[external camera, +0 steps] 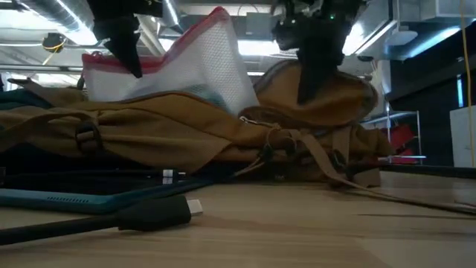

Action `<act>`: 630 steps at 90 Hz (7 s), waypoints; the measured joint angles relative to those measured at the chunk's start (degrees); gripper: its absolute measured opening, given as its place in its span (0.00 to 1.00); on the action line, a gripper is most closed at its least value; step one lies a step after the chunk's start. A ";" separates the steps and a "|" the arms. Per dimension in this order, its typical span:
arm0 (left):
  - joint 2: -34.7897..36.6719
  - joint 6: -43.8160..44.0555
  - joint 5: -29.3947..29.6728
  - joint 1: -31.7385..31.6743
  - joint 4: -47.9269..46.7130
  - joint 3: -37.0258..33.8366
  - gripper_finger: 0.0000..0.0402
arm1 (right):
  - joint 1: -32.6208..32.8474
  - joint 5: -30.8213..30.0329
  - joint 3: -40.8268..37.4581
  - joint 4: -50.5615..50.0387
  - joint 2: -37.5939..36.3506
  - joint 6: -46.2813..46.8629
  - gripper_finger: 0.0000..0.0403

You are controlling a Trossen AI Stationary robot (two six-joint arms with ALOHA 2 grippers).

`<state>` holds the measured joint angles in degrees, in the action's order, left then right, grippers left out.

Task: Unpack backpack
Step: Put the pink zipper pouch into the brown backpack

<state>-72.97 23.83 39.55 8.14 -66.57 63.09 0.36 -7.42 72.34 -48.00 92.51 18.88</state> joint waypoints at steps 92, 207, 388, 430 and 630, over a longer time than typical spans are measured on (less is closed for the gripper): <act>-2.73 -9.76 -9.17 0.13 17.35 0.00 0.00 | 7.90 -12.71 18.84 6.82 -9.59 -7.42 0.00; -12.50 -20.07 -10.89 -2.95 27.81 0.00 0.06 | 7.87 -13.59 18.93 3.62 -9.37 -5.70 0.00; -21.38 -39.09 -18.68 -7.92 50.77 3.85 0.28 | 9.74 -6.50 18.84 6.83 -7.90 -3.90 0.00; -12.86 -32.13 -30.84 11.76 31.17 3.93 0.28 | 9.80 -7.98 18.84 5.97 -7.86 -4.14 0.00; 4.59 -25.33 -34.19 -12.83 39.71 -20.43 0.28 | 9.80 -2.54 18.88 8.05 -5.74 -3.07 0.00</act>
<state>-68.38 -1.49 5.36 -4.69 -26.86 42.66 10.15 -9.95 91.22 -39.95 86.76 15.81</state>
